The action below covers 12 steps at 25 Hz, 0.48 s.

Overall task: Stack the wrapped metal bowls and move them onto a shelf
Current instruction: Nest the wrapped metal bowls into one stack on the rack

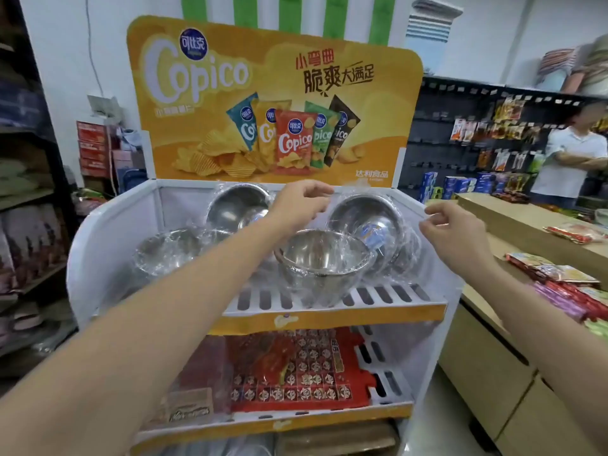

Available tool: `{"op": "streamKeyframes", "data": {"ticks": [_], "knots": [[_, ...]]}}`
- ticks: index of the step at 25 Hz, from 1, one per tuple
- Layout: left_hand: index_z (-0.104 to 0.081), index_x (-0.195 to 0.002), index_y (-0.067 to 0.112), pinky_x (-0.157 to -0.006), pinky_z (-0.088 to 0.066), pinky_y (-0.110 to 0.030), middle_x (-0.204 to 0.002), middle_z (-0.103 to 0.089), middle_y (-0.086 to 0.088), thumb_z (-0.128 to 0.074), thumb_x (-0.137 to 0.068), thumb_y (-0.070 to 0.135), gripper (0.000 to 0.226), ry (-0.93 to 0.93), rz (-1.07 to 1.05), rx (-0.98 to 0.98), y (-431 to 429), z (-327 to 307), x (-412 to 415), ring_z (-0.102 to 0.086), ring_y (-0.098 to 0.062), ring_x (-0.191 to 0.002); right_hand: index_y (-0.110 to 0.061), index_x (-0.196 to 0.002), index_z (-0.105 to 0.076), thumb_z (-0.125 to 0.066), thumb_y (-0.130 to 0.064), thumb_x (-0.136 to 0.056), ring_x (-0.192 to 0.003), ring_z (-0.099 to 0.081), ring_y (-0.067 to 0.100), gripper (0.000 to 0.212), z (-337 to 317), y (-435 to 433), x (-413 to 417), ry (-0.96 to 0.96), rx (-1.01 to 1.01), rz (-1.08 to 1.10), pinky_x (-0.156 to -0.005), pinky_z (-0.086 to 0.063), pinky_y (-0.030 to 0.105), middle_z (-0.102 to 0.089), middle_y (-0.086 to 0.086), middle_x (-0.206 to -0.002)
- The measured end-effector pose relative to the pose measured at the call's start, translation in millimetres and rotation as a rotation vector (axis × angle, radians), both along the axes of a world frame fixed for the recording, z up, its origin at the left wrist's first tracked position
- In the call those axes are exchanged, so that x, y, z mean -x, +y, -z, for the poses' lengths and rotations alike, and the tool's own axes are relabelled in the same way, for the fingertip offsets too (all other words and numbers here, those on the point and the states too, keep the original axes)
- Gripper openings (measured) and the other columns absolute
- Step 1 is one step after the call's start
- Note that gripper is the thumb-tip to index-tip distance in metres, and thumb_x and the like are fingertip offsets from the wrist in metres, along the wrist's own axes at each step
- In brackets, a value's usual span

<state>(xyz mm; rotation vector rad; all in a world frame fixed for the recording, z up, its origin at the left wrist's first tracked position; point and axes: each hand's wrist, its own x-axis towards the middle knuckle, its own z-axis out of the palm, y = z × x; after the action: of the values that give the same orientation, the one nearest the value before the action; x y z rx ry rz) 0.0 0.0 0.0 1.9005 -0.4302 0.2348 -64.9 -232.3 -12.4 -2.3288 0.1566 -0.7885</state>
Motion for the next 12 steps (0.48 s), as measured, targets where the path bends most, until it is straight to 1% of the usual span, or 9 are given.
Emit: {"op": "streamKeyframes", "data": {"ticks": [2, 3, 5, 6, 7, 9, 10, 11, 12], "knots": [[-0.065, -0.111, 0.012, -0.080, -0.051, -0.030, -0.107, -0.067, -0.009, -0.056, -0.087, 0.005, 0.027, -0.033, -0.040, -0.139, -18.1, -2.7, -37.0, -0.058, -0.017, -0.090, -0.008, -0.130, -0.051, -0.055, -0.021, -0.093, -0.088, -0.059, 0.022, 0.039, 9.8, -0.9, -22.0, 0.030, -0.016, 0.031, -0.063, -0.044, 0.029, -0.066, 0.012, -0.115], [-0.065, -0.113, 0.011, -0.082, -0.050, -0.030, -0.112, -0.067, -0.011, -0.056, -0.086, 0.004, 0.029, -0.040, -0.056, -0.177, -26.3, -0.4, -58.3, -0.058, -0.017, -0.092, -0.008, -0.132, -0.048, -0.055, -0.023, -0.093, -0.090, -0.060, 0.024, 0.042, 18.7, -2.2, -34.4, 0.059, 0.003, 0.039, -0.064, -0.047, 0.031, -0.065, 0.014, -0.118], [-0.063, -0.119, 0.008, -0.087, -0.047, -0.029, -0.119, -0.065, -0.014, -0.058, -0.086, 0.004, 0.033, -0.018, -0.057, -0.266, -43.2, 7.2, -92.4, -0.059, -0.021, -0.099, -0.007, -0.129, -0.047, -0.054, -0.025, -0.094, -0.091, -0.059, 0.028, 0.041, 41.9, -4.8, -49.6, 0.116, 0.009, 0.058, -0.070, -0.046, 0.035, -0.063, 0.015, -0.117], [-0.060, -0.122, 0.008, -0.088, -0.046, -0.028, -0.120, -0.064, -0.015, -0.061, -0.086, 0.006, 0.037, -0.006, -0.042, -0.339, -49.5, 12.1, -103.3, -0.060, -0.024, -0.102, -0.007, -0.127, -0.047, -0.053, -0.026, -0.094, -0.090, -0.059, 0.030, 0.038, 50.4, -5.7, -52.2, 0.128, 0.013, 0.088, -0.070, -0.044, 0.035, -0.064, 0.016, -0.114], [-0.058, -0.126, 0.009, -0.084, -0.046, -0.024, -0.119, -0.063, -0.016, -0.063, -0.085, 0.007, 0.041, -0.003, -0.029, -0.387, -54.8, 19.2, -116.6, -0.061, -0.026, -0.102, -0.007, -0.125, -0.048, -0.053, -0.026, -0.094, -0.092, -0.060, 0.032, 0.036, 59.2, -8.2, -55.4, 0.130, 0.038, 0.115, -0.069, -0.042, 0.035, -0.064, 0.017, -0.112], [-0.055, -0.129, 0.010, -0.068, -0.045, -0.019, -0.107, -0.061, -0.016, -0.065, -0.082, 0.004, 0.048, 0.031, -0.009, -0.383, -60.1, 30.1, -135.6, -0.060, -0.024, -0.087, -0.005, -0.120, -0.049, -0.053, -0.028, -0.094, -0.098, -0.061, 0.036, 0.035, 76.4, -10.5, -59.8, 0.124, 0.075, 0.132, -0.070, -0.041, 0.037, -0.065, 0.018, -0.109], [-0.054, -0.128, 0.011, -0.064, -0.043, -0.021, -0.104, -0.059, -0.015, -0.067, -0.081, 0.004, 0.050, 0.054, -0.020, -0.370, -59.8, 35.7, -144.0, -0.057, -0.023, -0.085, -0.005, -0.117, -0.050, -0.054, -0.029, -0.094, -0.100, -0.060, 0.035, 0.034, 83.7, -11.1, -62.2, 0.137, 0.049, 0.118, -0.069, -0.040, 0.036, -0.066, 0.015, -0.106], [-0.054, -0.125, 0.012, -0.067, -0.044, -0.024, -0.104, -0.060, -0.015, -0.071, -0.077, 0.006, 0.051, 0.065, -0.029, -0.369, -58.2, 41.5, -151.8, -0.056, -0.024, -0.088, -0.007, -0.114, -0.052, -0.055, -0.031, -0.093, -0.100, -0.060, 0.033, 0.032, 88.9, -10.0, -63.5, 0.135, 0.002, 0.080, -0.066, -0.038, 0.033, -0.065, 0.008, -0.100], [-0.053, -0.120, 0.016, -0.073, -0.046, -0.028, -0.106, -0.061, -0.016, -0.076, -0.073, 0.011, 0.052, 0.097, -0.030, -0.375, -55.6, 46.1, -154.8, -0.057, -0.026, -0.092, -0.010, -0.108, -0.054, -0.056, -0.033, -0.092, -0.096, -0.060, 0.031, 0.029, 92.4, -7.5, -64.1, 0.129, -0.055, 0.035, -0.062, -0.037, 0.030, -0.062, -0.001, -0.092]]}}
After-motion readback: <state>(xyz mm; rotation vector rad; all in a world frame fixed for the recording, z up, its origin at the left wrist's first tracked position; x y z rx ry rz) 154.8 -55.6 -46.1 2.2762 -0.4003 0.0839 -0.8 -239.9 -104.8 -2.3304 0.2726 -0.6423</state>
